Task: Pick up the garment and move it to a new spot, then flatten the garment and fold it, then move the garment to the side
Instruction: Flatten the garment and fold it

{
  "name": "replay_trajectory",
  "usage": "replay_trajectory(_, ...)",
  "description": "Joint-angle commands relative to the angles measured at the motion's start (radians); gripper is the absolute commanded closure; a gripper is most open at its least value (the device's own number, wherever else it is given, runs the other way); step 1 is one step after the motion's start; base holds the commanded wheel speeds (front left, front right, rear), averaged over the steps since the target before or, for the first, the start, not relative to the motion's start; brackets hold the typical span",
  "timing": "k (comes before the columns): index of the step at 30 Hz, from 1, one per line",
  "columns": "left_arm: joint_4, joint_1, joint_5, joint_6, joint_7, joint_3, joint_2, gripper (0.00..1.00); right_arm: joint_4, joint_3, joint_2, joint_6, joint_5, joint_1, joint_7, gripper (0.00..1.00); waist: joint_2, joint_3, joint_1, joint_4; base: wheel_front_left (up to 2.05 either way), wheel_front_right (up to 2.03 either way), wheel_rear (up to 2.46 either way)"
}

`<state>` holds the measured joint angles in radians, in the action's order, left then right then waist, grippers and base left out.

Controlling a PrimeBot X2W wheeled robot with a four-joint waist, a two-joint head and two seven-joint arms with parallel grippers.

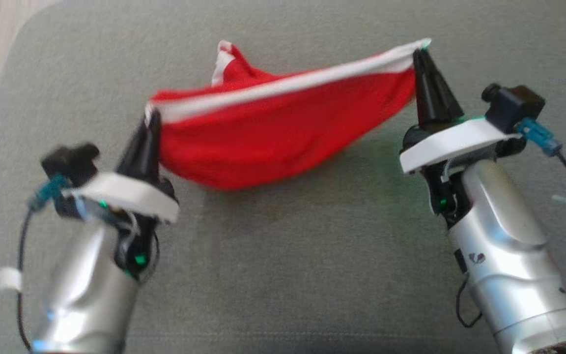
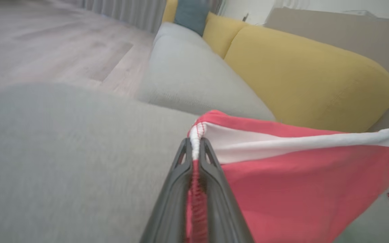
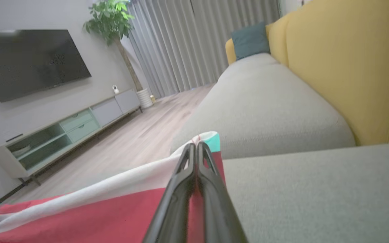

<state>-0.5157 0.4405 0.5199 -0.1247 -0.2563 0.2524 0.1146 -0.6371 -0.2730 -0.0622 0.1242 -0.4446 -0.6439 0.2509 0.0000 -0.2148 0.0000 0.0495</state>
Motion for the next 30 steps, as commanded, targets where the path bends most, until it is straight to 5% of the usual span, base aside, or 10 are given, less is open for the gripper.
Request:
replay_trajectory(1, 0.046, 0.088, -0.013, -0.006, -0.003, -0.011, 0.060, 1.00, 0.070, 0.003, 0.012, 0.007, 0.018, -0.036, 0.011, 1.00, 0.0000, 0.036, 0.0000, -0.034, 0.00, 0.00, 0.00)
replay_trajectory(17, 0.142, 0.380, 0.065, -0.006, 0.158, 0.067, 0.213, 1.00, 0.181, 0.019, 0.007, 0.007, 0.064, -0.204, -0.002, 1.00, 0.0000, 0.073, 0.0000, -0.123, 0.00, 0.00, 0.00)
replay_trajectory(30, -0.045, 0.687, -0.003, 0.020, 0.092, 0.080, 0.172, 1.00, -0.014, 0.055, 0.006, 0.007, 0.192, -0.530, 0.007, 1.00, 0.0000, -0.178, 0.0000, -0.102, 0.00, 0.00, 0.00)
